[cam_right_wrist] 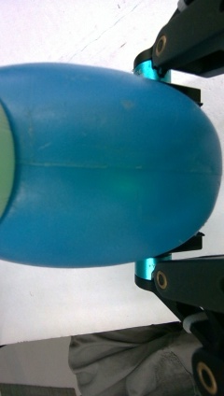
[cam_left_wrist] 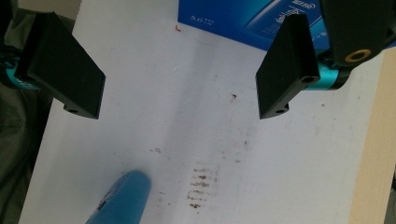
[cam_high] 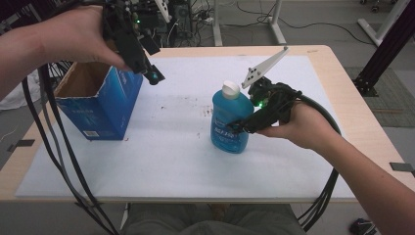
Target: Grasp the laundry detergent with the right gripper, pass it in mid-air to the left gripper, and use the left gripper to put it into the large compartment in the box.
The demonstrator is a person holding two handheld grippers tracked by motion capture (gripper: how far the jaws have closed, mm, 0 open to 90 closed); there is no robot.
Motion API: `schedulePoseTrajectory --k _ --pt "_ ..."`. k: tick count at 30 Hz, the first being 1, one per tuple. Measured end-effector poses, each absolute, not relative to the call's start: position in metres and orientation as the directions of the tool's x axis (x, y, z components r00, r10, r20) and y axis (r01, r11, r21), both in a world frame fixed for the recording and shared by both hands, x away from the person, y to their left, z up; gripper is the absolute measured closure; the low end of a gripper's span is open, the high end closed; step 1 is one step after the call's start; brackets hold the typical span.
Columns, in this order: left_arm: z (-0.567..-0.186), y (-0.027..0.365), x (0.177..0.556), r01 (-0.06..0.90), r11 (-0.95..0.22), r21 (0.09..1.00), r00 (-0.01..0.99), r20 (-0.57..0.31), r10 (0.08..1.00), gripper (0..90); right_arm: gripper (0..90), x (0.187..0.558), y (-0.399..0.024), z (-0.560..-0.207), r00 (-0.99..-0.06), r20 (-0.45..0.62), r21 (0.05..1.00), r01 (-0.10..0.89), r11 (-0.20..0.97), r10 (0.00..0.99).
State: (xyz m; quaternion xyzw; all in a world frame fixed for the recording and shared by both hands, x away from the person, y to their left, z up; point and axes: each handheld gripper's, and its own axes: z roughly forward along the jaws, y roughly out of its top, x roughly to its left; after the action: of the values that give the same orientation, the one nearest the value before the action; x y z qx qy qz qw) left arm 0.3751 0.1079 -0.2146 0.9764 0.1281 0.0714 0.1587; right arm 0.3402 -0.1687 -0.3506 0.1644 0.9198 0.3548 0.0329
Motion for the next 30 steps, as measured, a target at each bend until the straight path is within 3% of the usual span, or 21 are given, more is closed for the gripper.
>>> schedulePoseTrajectory --k 30 --pt "-0.194 0.090 0.374 0.145 -0.922 0.360 0.984 0.044 0.172 15.9 46.5 0.369 -0.142 -0.303 -0.995 0.086 0.646 0.095 0.757 0.052"
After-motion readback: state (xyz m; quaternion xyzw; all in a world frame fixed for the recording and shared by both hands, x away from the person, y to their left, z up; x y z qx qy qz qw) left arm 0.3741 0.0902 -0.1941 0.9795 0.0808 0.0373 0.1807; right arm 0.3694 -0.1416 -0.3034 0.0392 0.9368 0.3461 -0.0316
